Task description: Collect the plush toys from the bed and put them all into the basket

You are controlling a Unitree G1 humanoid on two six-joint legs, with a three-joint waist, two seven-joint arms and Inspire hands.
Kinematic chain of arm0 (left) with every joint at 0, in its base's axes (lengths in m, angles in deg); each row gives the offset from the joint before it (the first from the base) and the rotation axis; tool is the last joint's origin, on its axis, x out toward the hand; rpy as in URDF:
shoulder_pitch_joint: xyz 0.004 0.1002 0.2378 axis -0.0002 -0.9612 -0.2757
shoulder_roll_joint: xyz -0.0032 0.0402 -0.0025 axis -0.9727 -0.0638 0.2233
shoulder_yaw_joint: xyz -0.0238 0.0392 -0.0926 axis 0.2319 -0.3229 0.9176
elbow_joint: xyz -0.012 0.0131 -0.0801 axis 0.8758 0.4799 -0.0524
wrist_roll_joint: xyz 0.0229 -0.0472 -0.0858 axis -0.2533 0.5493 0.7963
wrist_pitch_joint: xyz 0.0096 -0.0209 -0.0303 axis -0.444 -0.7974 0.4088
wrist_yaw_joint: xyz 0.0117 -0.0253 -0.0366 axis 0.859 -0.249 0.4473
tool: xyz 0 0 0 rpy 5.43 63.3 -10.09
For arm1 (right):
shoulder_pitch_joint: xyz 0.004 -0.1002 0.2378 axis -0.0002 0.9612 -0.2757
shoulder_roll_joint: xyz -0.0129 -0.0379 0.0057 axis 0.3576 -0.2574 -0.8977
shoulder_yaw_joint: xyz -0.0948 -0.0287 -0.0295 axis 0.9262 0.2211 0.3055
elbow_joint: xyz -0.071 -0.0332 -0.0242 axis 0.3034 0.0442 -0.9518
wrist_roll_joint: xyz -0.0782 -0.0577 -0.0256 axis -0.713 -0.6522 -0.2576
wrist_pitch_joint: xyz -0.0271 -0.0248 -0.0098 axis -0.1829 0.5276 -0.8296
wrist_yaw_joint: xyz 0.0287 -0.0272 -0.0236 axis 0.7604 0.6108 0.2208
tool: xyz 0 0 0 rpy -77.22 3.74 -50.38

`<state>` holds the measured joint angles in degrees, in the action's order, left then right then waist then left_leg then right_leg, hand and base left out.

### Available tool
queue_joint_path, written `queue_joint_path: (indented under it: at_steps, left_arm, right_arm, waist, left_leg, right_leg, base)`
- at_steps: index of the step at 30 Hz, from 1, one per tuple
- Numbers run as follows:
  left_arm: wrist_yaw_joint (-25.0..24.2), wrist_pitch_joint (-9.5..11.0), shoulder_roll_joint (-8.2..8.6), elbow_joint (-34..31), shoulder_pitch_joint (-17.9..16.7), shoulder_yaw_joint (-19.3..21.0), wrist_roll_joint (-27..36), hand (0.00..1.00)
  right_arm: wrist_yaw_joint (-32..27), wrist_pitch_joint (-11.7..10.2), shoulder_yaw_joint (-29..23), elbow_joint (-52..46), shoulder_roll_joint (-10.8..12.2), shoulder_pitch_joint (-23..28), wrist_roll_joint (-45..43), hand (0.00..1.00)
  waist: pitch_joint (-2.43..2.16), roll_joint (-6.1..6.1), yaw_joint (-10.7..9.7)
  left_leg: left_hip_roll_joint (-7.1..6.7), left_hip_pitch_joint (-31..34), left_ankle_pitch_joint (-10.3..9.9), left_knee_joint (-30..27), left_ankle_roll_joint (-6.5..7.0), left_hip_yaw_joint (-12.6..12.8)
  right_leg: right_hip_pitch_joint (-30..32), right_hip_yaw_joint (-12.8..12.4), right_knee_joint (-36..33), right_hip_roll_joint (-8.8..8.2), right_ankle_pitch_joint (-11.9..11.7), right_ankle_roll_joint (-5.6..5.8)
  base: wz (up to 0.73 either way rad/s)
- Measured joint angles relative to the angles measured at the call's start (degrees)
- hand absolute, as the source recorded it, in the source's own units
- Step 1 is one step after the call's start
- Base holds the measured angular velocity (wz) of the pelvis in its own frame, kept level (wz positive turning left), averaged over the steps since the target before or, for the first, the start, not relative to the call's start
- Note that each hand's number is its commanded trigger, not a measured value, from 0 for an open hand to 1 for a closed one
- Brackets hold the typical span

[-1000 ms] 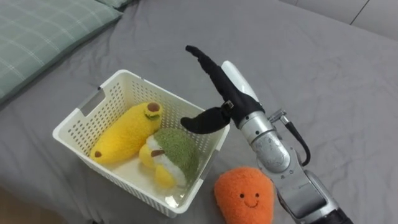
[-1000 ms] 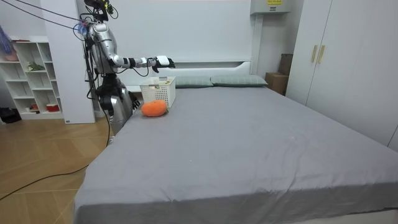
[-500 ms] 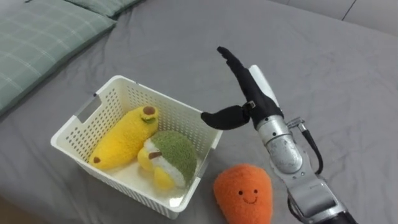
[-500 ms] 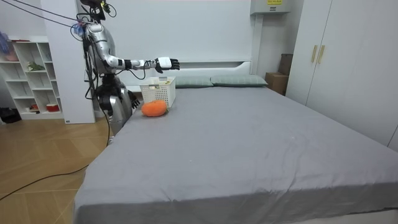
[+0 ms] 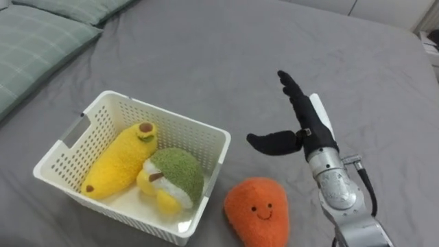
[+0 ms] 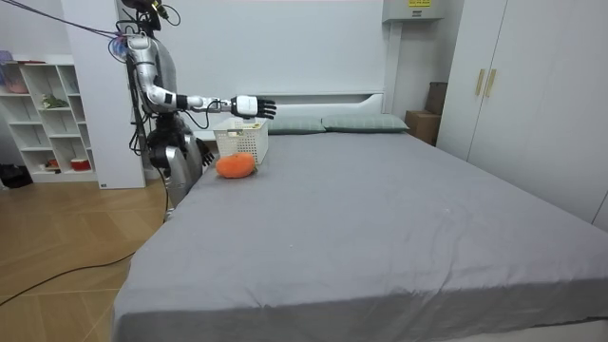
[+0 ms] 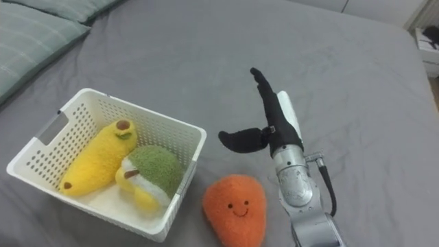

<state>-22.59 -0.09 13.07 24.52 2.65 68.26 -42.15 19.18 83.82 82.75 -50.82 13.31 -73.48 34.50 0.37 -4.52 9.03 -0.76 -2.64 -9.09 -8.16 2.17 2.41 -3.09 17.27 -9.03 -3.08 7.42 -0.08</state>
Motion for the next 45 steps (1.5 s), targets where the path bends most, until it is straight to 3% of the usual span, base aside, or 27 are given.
queue_joint_path:
  at_steps: [9, 22, 32, 36, 45]
  left_arm:
    - [1.2, 0.3, 0.44, 1.1, 0.0, 0.7, 0.0, 0.0]
    - [2.0, 0.0, 0.53, 1.5, 0.0, 0.2, 0.6, 0.0]
    - [2.8, -0.2, 0.53, 1.6, -0.1, -0.6, 0.6, 0.0]
    - [3.4, -0.2, 0.54, 1.6, 0.0, -0.7, 0.6, 0.0]
    - [3.3, -0.2, 0.6, 1.4, 0.0, -0.6, 0.5, 0.0]
  right_arm:
    - [-0.5, -0.1, -0.8, 2.1, -1.0, 2.4, 1.7, 0.0]
    - [0.2, 0.2, -0.6, 11.5, -0.6, 3.6, 1.7, 0.0]
    - [2.0, 0.3, -0.4, 18.5, 1.3, 3.8, 1.8, 0.0]
    - [3.6, 0.7, 2.2, 22.6, 1.7, 4.0, 1.8, 0.0]
    - [5.5, 0.5, 2.2, 27.5, 2.0, 3.7, 0.0, 0.0]
  waist:
    - [-0.08, 0.2, -1.4]
    - [-0.43, 0.23, -2.5]
    - [-0.21, 0.31, -2.3]
    - [0.31, 0.34, -2.3]
    - [0.2, 0.26, -2.0]
  left_leg:
    - [0.01, 0.0, 0.0, 0.2, 0.01, 0.2]
    - [0.02, 0.0, 0.0, 0.3, 0.01, 0.3]
    - [-0.01, -0.3, 0.0, 0.4, 0.0, 0.6]
    - [-0.07, -0.1, -0.2, 0.5, 0.0, 0.6]
    - [-0.14, 0.1, -0.2, 0.4, 0.01, 0.6]
  right_leg:
    - [0.1, -0.2, 0.1, 0.09, 0.0, -0.02]
    - [0.1, -0.3, 0.2, 0.09, 0.0, -0.02]
    - [0.0, -0.7, 0.2, 0.18, 0.0, -0.02]
    - [0.1, -0.9, 0.2, 0.26, 0.0, -0.02]
    - [0.2, -0.9, 0.4, 0.29, 0.0, 0.0]
  base:
    - [0.0]
    - [0.0]
    - [0.0]
    - [0.0]
    - [0.0]
